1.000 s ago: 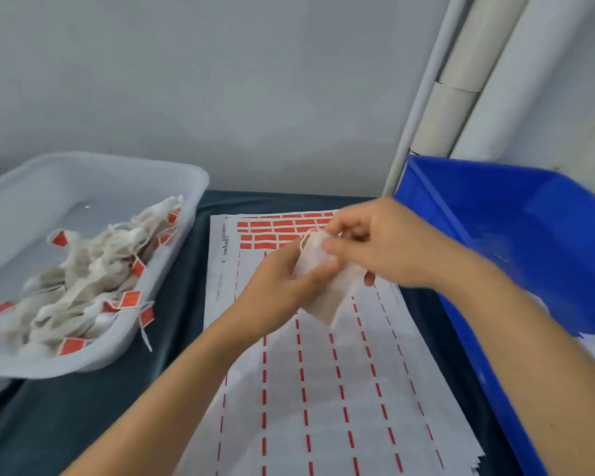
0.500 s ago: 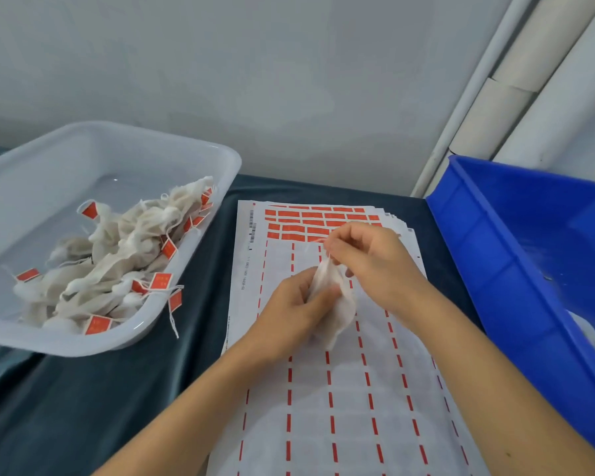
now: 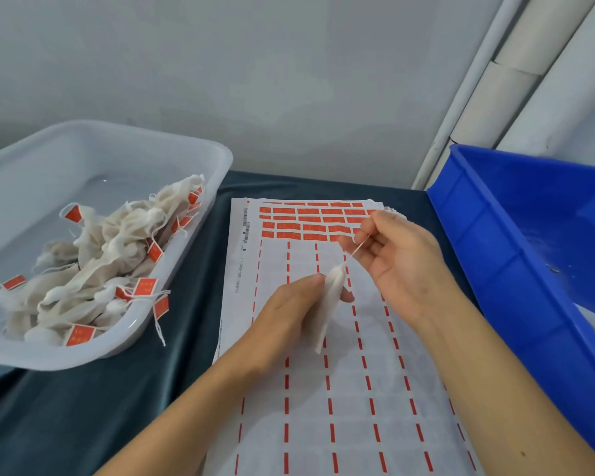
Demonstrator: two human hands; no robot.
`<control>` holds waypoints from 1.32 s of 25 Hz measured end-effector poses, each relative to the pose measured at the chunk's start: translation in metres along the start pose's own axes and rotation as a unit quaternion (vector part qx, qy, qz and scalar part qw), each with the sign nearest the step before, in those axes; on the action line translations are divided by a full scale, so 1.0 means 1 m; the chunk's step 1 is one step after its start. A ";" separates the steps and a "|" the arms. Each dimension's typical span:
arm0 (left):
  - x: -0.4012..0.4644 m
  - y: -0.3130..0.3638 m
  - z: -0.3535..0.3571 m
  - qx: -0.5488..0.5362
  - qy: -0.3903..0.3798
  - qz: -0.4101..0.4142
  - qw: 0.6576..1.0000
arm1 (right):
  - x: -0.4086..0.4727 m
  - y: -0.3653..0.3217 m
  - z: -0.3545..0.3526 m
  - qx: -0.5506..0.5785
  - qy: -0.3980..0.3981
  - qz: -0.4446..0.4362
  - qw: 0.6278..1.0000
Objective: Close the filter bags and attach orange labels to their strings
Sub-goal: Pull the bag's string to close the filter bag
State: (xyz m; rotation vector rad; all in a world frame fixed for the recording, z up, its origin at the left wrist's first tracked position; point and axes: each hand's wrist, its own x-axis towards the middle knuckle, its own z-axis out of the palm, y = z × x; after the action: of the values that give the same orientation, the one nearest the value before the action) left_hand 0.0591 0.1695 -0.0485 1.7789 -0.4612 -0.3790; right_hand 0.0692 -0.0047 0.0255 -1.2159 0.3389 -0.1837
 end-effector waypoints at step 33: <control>0.019 0.011 -0.016 -0.115 -0.100 -0.114 0.982 | -0.026 0.030 -0.020 -0.095 0.064 -0.183 0.976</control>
State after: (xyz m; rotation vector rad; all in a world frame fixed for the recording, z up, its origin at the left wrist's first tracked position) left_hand 0.0818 0.1711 -0.0338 1.5769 -0.3388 -0.7486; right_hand 0.0367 -0.0037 -0.0050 -1.4536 0.2453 -0.5604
